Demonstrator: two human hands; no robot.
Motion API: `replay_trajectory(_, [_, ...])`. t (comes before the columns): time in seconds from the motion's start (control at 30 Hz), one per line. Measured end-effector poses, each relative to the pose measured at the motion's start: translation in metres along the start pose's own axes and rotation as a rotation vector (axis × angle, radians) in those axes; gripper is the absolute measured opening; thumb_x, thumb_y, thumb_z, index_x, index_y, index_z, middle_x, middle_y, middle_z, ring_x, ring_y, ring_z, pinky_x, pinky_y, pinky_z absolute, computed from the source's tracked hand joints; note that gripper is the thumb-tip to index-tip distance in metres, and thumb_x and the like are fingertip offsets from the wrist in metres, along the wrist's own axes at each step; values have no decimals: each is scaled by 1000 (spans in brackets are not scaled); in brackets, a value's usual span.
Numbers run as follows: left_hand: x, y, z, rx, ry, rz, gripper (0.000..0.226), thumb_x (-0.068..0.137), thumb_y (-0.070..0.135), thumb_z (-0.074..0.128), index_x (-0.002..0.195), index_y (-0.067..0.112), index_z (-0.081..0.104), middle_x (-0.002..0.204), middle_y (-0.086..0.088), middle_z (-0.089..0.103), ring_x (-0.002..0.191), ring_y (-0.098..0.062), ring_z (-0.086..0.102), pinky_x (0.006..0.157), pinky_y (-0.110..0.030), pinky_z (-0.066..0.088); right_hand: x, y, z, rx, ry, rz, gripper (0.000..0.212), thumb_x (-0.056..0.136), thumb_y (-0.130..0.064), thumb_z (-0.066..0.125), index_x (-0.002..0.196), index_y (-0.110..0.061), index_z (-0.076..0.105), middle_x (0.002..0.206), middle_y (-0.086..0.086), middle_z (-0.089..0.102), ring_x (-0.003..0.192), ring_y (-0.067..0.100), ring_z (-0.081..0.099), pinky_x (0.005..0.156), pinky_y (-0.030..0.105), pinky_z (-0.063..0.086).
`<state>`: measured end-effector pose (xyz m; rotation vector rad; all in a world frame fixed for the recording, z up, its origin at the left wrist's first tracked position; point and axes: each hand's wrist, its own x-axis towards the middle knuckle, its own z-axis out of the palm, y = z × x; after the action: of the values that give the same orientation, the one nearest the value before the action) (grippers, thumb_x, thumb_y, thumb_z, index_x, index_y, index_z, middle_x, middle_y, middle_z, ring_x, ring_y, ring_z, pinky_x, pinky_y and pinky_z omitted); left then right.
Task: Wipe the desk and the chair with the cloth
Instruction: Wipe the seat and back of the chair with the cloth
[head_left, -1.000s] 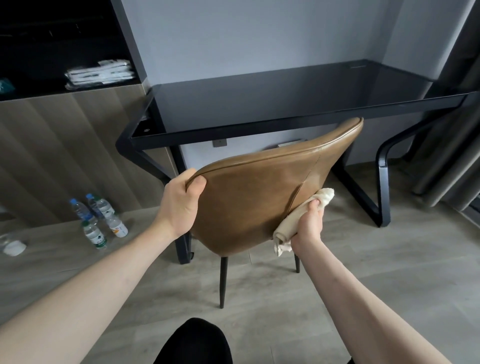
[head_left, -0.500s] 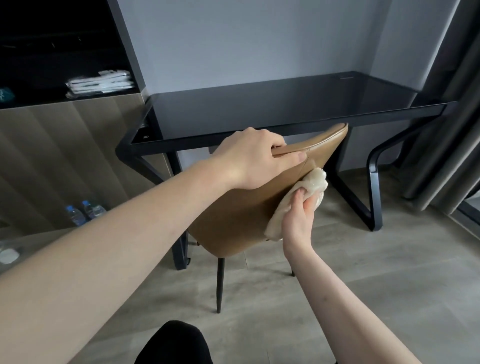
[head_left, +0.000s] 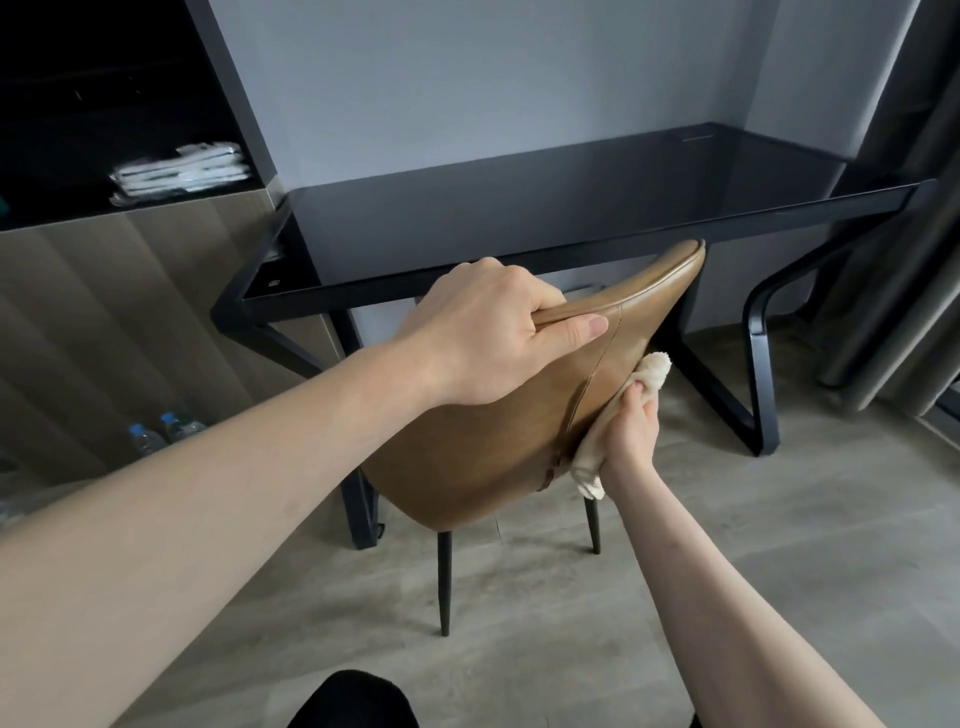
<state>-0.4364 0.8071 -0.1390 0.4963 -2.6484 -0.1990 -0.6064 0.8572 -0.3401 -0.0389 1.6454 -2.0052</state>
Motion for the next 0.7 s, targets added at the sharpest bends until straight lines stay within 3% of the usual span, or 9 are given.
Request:
replay_trajectory(0.17, [-1, 1, -3, 12, -5, -10, 69, 100, 70, 49, 52, 21, 41, 45, 4, 40, 51, -20, 42, 57, -35, 45, -40, -30, 4, 59, -23, -159, 31, 112, -40, 42, 141, -39, 52, 136, -10, 61, 129, 14, 57, 114, 37, 42])
replay_trajectory(0.33, [-5, 3, -5, 12, -19, -18, 69, 100, 72, 47, 56, 19, 48, 48, 1, 45, 52, -20, 47, 61, -43, 52, -102, -64, -8, 72, -133, -396, 24, 114, -38, 43, 134, -40, 56, 121, -12, 68, 109, -2, 65, 95, 24, 50])
replay_trajectory(0.43, [-10, 2, -8, -25, -27, -21, 67, 100, 71, 49, 53, 23, 47, 47, 4, 45, 50, -19, 47, 61, -42, 53, -113, -76, -12, 21, -161, -570, 49, 107, -47, 43, 153, -32, 48, 141, -4, 62, 131, 9, 58, 112, 37, 48])
replay_trajectory(0.5, [-14, 3, -11, -41, -36, 0, 58, 101, 69, 50, 55, 34, 54, 47, 7, 46, 50, -18, 45, 56, -35, 45, -109, -79, -8, -32, -154, -681, 44, 109, -39, 41, 153, -44, 41, 150, -22, 53, 143, 5, 46, 123, 39, 37])
replay_trajectory(0.57, [-16, 3, -12, -50, -39, 21, 52, 102, 66, 50, 55, 45, 54, 46, 9, 44, 50, -16, 43, 55, -30, 34, -99, -79, -4, -68, -146, -755, 45, 112, -28, 39, 148, -54, 32, 147, -45, 43, 145, -8, 37, 125, 26, 29])
replay_trajectory(0.63, [-16, 2, -12, -60, -37, 23, 57, 103, 63, 52, 52, 37, 51, 45, 8, 40, 49, -17, 40, 55, -28, 30, -82, -81, -3, -27, -108, -720, 45, 112, -34, 39, 156, -41, 38, 150, -27, 51, 142, -1, 45, 122, 29, 34])
replay_trajectory(0.7, [-15, -1, -10, -73, -39, 16, 66, 103, 61, 54, 48, 26, 42, 44, 6, 35, 49, -17, 36, 55, -29, 29, -60, -89, -3, 15, -74, -598, 39, 112, -40, 38, 149, -30, 48, 139, -9, 62, 131, 5, 57, 114, 31, 42])
